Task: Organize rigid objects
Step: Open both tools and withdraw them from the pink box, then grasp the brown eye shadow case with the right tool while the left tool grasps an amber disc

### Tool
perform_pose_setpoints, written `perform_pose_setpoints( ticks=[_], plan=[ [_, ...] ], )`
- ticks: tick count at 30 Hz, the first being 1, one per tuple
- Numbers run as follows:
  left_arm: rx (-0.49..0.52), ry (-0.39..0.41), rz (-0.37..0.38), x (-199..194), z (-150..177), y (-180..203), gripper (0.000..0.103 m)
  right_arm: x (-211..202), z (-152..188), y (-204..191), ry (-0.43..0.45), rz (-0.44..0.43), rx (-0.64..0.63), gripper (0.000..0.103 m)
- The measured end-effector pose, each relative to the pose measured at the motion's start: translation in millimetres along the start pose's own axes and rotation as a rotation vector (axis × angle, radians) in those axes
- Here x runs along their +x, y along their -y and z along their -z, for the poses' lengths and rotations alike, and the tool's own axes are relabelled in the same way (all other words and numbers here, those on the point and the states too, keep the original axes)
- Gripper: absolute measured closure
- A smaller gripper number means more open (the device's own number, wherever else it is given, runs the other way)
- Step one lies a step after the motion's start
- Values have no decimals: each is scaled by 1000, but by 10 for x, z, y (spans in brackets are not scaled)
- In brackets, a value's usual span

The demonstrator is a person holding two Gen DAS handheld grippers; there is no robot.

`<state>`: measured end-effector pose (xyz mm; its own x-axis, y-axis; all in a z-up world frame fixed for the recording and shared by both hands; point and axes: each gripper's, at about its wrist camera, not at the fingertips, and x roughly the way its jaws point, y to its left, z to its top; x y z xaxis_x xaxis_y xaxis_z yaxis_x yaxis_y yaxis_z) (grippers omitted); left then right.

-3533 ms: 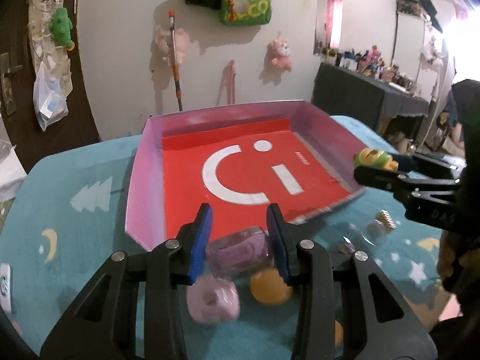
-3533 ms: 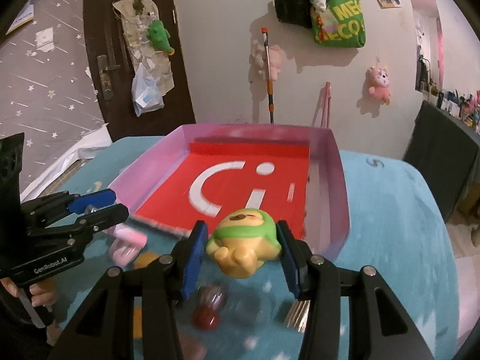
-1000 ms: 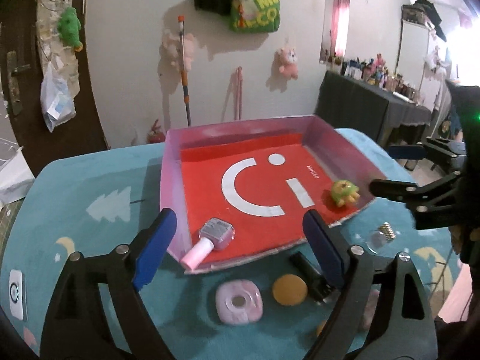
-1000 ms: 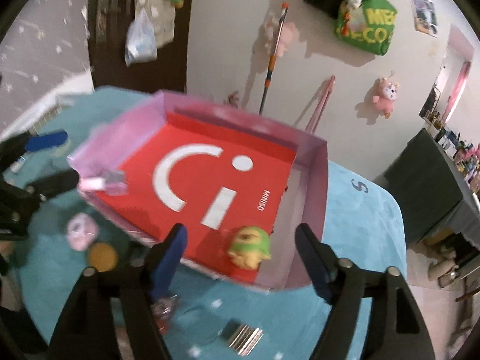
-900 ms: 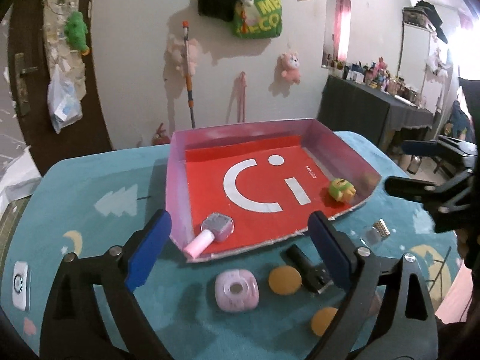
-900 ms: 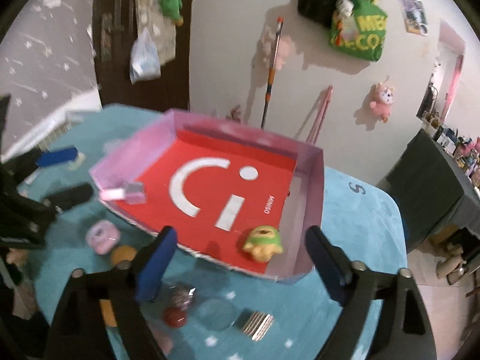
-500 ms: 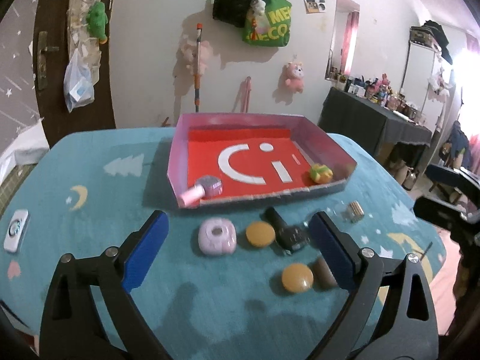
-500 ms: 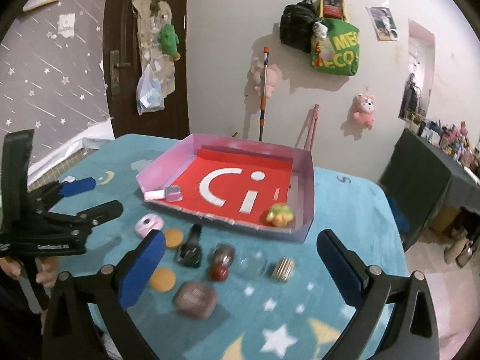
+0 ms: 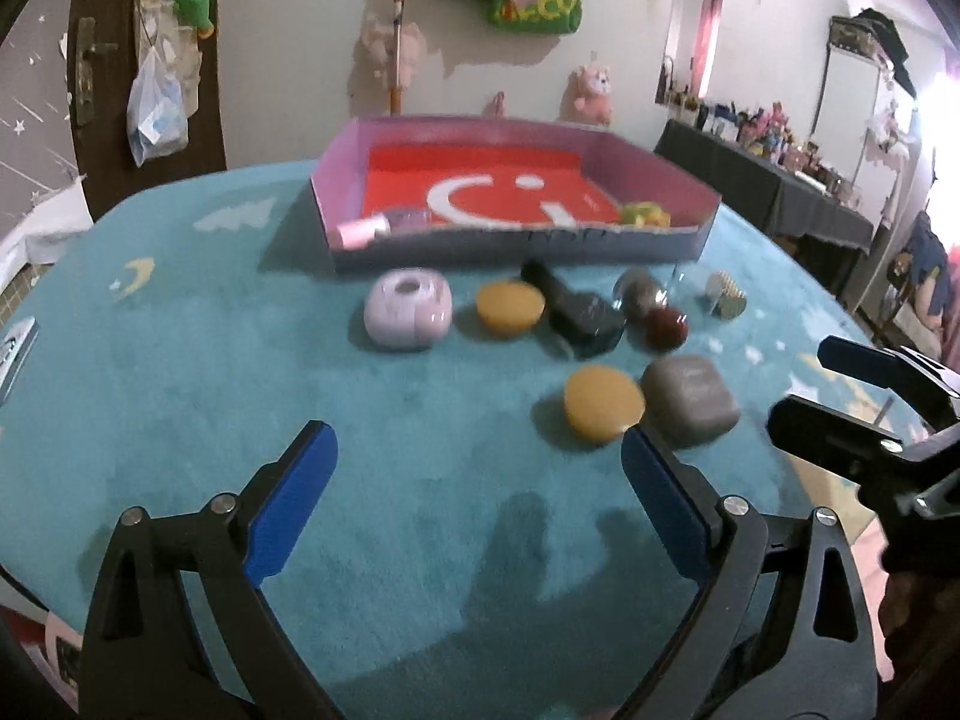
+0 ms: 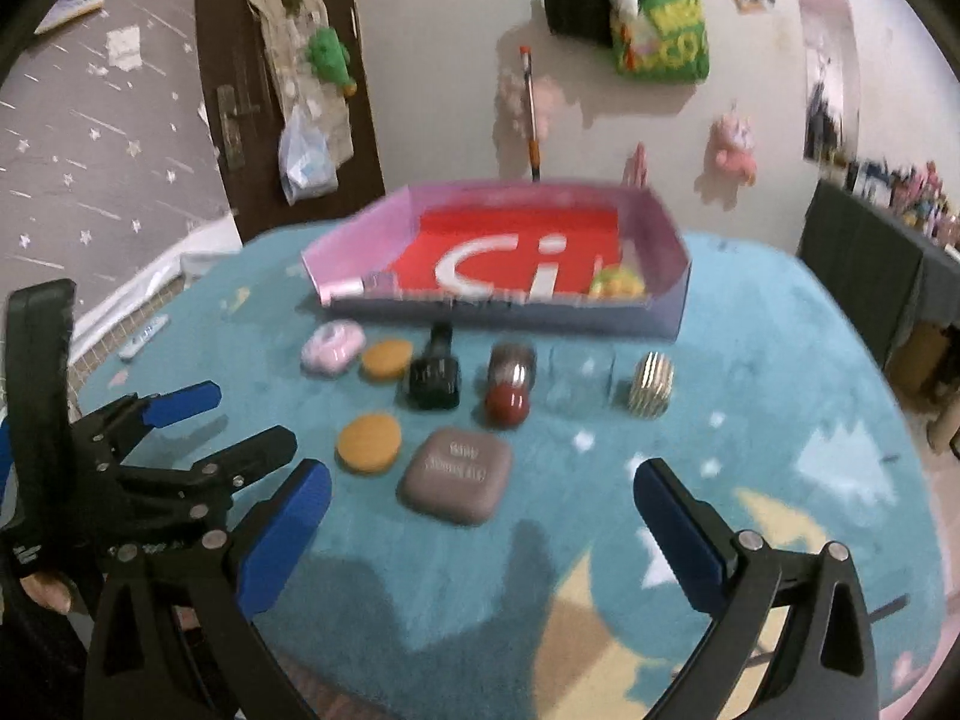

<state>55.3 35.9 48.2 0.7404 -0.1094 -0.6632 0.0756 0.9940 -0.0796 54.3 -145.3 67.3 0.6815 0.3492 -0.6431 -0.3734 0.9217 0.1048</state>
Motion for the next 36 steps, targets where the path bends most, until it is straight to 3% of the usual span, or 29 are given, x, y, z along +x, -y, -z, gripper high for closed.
perform_pose_setpoints(
  ticks=[16, 24, 32, 36],
  plan=[
    [-14, -73, -29, 202, 28, -169, 6, 515, 83, -2, -107, -46, 51, 0],
    [-5, -89, -25, 229, -27, -192, 6, 667, 54, -107, -151, 36, -15, 0],
    [41, -113, 4, 309, -49, -36, 6, 633, 47, 164, -152, 113, 8, 0],
    [62, -119, 22, 357, -96, 59, 6, 581, 49, 319, -150, 79, 24, 0]
  ],
)
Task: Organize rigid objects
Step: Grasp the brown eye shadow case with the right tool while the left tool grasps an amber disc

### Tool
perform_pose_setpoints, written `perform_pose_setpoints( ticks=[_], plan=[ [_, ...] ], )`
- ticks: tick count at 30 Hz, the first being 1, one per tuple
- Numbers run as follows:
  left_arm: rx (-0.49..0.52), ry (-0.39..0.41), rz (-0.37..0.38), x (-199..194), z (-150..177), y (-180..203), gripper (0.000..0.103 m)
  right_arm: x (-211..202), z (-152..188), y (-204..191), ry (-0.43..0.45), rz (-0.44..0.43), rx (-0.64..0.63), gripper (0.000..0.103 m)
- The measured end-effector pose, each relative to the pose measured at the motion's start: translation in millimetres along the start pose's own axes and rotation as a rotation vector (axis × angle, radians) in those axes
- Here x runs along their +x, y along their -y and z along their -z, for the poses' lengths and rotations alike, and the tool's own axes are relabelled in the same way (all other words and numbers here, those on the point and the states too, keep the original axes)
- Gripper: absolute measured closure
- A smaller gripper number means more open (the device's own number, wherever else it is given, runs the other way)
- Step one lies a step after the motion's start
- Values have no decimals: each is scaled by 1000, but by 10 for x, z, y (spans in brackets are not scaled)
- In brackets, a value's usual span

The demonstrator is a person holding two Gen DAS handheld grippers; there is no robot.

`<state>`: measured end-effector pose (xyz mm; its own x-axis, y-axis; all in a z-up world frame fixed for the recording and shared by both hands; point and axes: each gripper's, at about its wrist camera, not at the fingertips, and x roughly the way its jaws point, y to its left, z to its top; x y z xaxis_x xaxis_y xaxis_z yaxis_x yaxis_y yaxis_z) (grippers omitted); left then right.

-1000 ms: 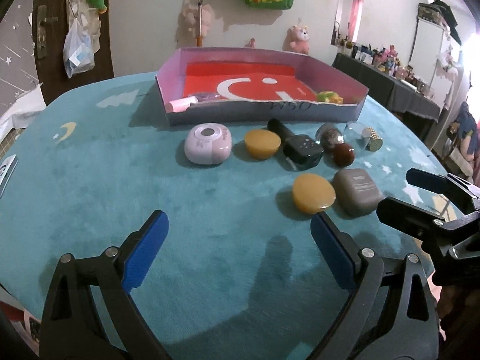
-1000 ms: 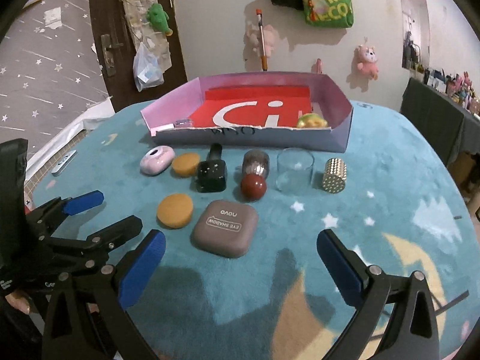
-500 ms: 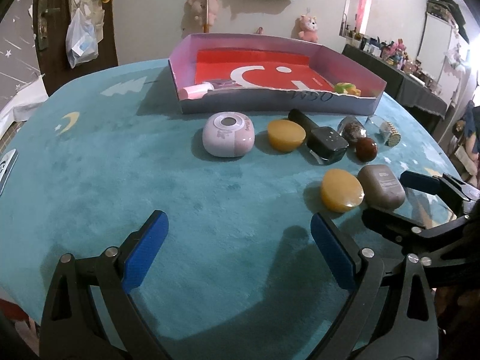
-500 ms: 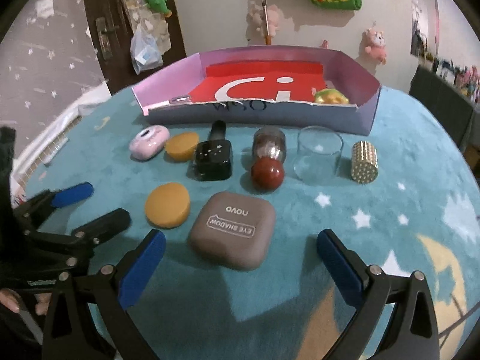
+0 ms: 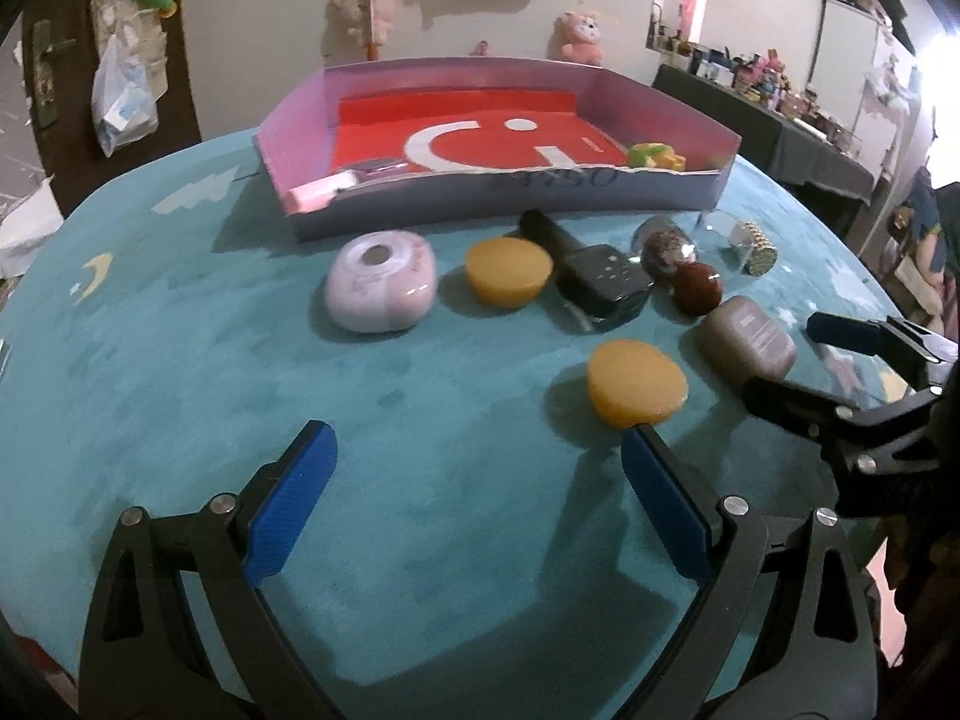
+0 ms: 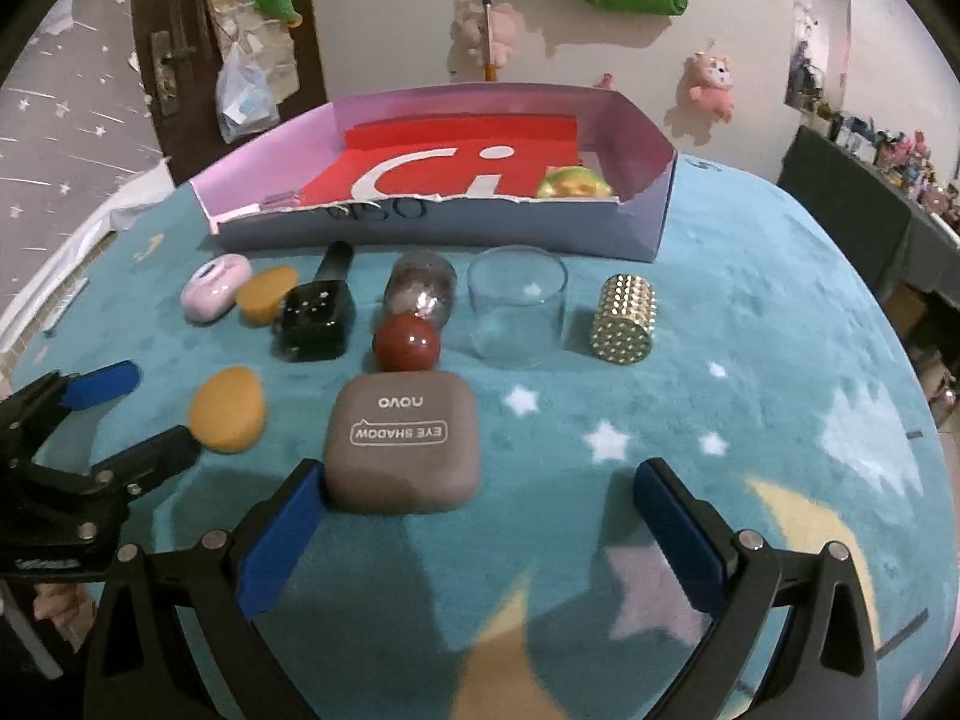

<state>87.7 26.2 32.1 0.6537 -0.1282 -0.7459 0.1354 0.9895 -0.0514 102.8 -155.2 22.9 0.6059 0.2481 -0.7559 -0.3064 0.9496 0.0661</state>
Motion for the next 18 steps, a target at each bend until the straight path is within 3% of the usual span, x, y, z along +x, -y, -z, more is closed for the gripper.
perform_pose_setpoints(
  ticks=[7, 16, 18],
  plan=[
    [34, -8, 75, 11, -123, 126, 6, -74, -14, 51, -7, -86, -67, 0],
    [58, -24, 84, 125, -196, 203, 7, -39, -33, 45, -2, -145, -79, 8],
    [72, -34, 88, 153, -190, 233, 13, -21, -43, 12, -3, -143, -90, 11]
  ],
)
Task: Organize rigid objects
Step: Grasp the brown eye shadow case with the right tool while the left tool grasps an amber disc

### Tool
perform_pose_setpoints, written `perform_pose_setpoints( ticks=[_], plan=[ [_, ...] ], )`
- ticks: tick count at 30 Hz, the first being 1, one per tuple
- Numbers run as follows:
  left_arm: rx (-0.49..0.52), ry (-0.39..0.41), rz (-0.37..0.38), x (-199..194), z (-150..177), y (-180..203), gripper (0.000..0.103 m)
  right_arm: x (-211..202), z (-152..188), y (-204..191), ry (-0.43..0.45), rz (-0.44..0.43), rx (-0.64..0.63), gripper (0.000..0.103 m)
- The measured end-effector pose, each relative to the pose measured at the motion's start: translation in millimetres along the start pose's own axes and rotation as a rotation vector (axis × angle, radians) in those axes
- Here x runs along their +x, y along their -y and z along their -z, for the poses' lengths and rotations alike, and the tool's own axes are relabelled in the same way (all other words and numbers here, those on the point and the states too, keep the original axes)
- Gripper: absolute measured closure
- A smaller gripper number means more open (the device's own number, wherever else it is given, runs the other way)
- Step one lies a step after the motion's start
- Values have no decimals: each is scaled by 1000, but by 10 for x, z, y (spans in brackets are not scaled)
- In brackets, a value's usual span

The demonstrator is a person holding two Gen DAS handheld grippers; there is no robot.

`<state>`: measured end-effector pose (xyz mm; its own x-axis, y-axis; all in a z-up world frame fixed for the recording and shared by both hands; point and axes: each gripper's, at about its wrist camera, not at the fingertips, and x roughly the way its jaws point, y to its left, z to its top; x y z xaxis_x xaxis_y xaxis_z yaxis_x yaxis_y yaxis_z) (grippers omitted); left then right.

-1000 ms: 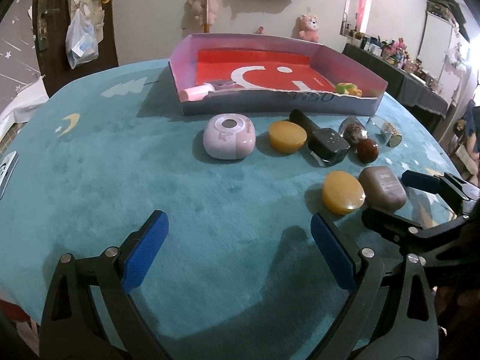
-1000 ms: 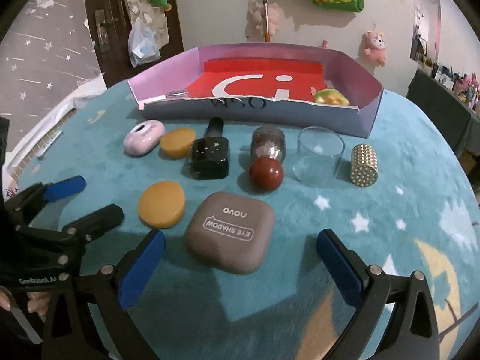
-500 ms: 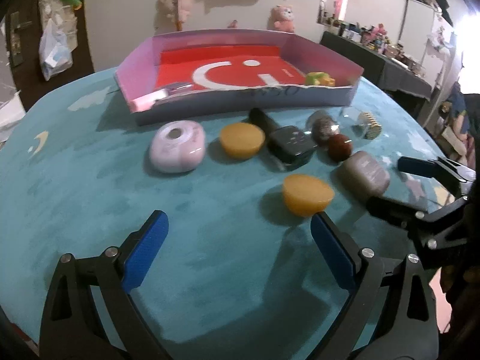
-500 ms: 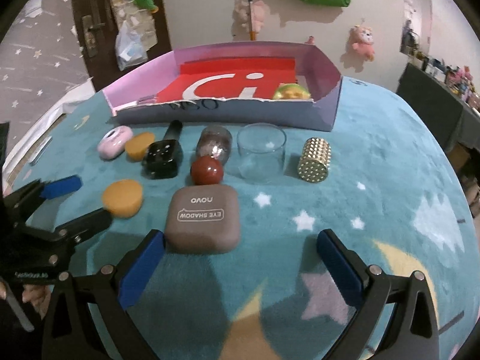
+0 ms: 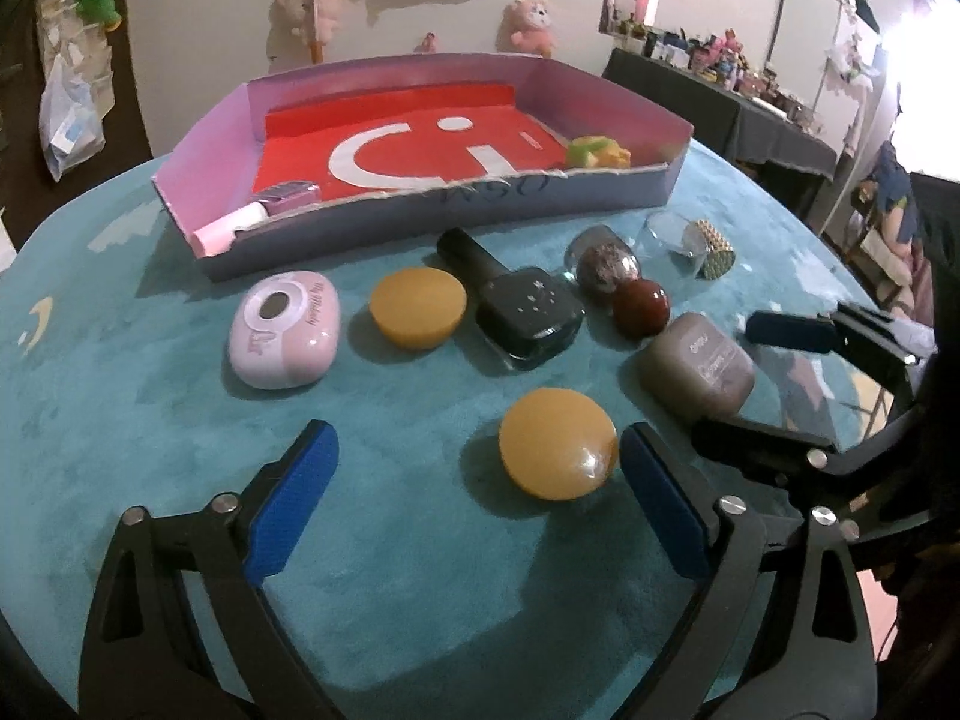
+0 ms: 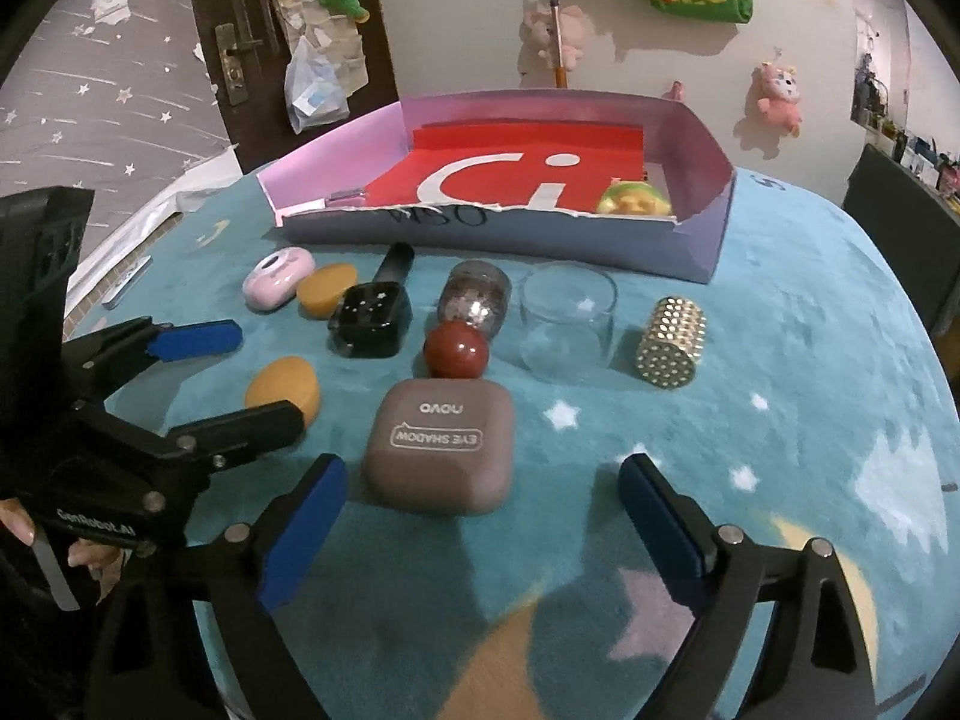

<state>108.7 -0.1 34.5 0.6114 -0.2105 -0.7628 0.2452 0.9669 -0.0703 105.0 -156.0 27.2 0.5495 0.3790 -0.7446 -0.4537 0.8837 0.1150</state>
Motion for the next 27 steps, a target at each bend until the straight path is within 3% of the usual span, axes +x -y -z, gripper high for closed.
perform_pose_setpoints(
  ticks=[6, 9, 11, 12, 27],
  plan=[
    [42, 1, -18, 24, -12, 66, 31, 51, -46, -91, -1, 5, -41, 26],
    [47, 12, 6, 12, -14, 82, 46, 67, -55, -123, 4, 9, -59, 38],
    [53, 19, 21, 5, -15, 98, 64, 68, -48, -154, 10, 8, -77, 47],
    [50, 21, 30, 3, -19, 100, 67, 64, -41, -178, 13, 5, -90, 47],
    [5, 55, 25, -130, 25, 45, 67, -124, -54, -340, 94, -27, -97, 48]
  ],
)
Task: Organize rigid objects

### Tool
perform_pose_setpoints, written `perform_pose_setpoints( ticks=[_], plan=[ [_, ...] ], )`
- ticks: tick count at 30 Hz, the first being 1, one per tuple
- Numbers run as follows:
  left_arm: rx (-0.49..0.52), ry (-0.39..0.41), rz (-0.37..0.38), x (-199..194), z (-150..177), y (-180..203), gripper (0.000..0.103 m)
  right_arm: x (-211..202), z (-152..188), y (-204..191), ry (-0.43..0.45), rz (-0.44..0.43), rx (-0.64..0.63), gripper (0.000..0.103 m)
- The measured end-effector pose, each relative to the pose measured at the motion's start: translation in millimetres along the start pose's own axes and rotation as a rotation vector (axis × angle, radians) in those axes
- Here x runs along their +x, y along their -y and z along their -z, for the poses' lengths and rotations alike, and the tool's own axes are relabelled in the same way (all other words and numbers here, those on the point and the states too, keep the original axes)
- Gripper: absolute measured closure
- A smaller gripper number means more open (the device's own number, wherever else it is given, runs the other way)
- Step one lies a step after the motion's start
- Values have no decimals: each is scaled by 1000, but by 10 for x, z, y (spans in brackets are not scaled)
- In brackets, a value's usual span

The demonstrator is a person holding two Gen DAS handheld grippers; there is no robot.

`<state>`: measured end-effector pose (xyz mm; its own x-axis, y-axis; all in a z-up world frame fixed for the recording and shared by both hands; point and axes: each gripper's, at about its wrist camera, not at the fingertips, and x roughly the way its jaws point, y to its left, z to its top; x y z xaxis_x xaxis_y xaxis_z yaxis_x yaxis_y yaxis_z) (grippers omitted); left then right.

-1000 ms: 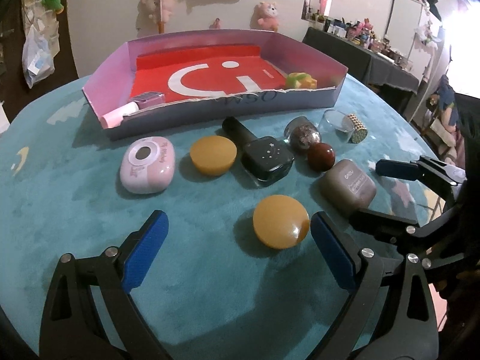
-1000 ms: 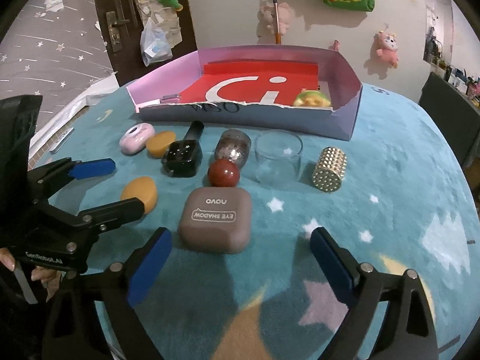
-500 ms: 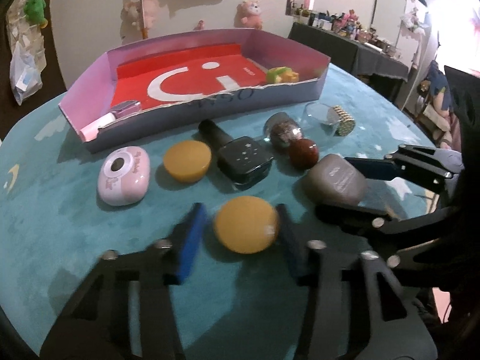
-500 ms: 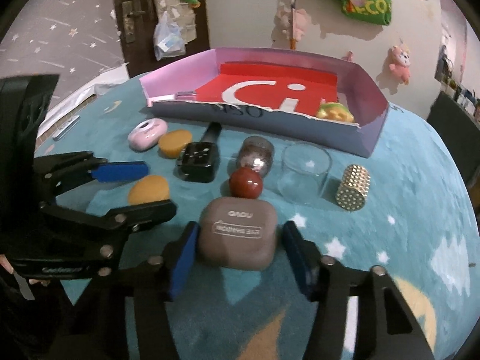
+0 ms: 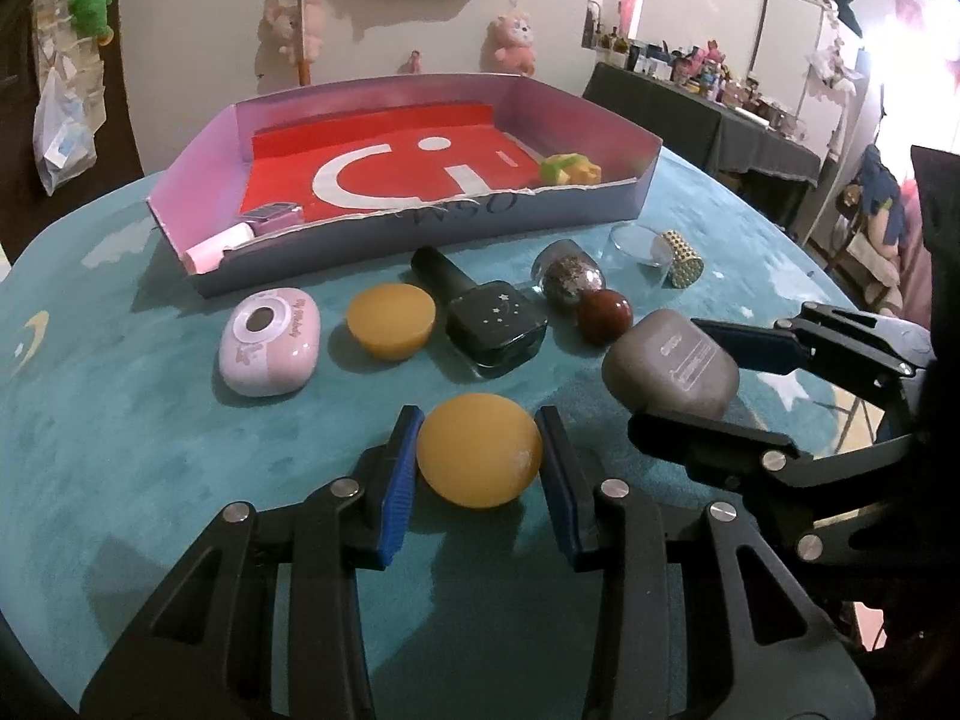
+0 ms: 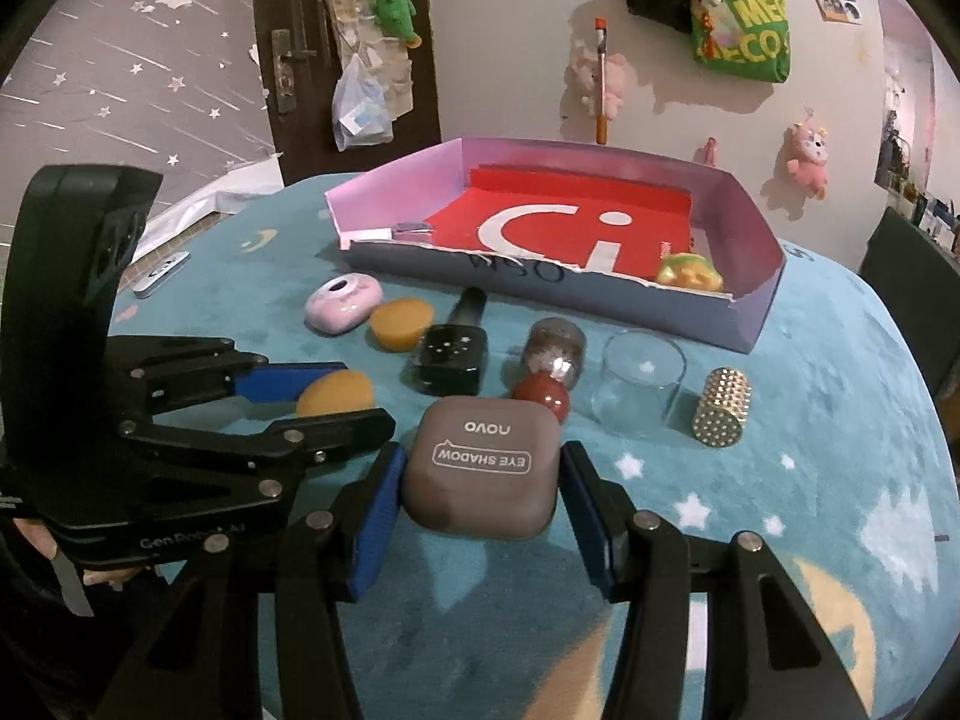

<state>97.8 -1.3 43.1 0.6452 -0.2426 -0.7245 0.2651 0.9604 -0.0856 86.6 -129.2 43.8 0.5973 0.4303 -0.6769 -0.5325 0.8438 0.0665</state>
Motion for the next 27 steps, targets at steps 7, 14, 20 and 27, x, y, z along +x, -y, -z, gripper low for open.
perform_pose_setpoints(
  ticks=[7, 14, 20, 27],
  plan=[
    [-11, 14, 0, -53, 20, -43, 67, 54, 6, -44, -27, -2, -4, 48],
    [-7, 14, 9, -46, 18, -36, 67, 64, 19, -45, -31, -2, -1, 48],
    [-7, 14, 8, -45, 22, -29, 67, 80, 34, -48, -37, -2, 1, 48],
    [-6, 14, 9, -44, 25, -27, 67, 100, 46, -45, -43, -1, 5, 48]
  ],
)
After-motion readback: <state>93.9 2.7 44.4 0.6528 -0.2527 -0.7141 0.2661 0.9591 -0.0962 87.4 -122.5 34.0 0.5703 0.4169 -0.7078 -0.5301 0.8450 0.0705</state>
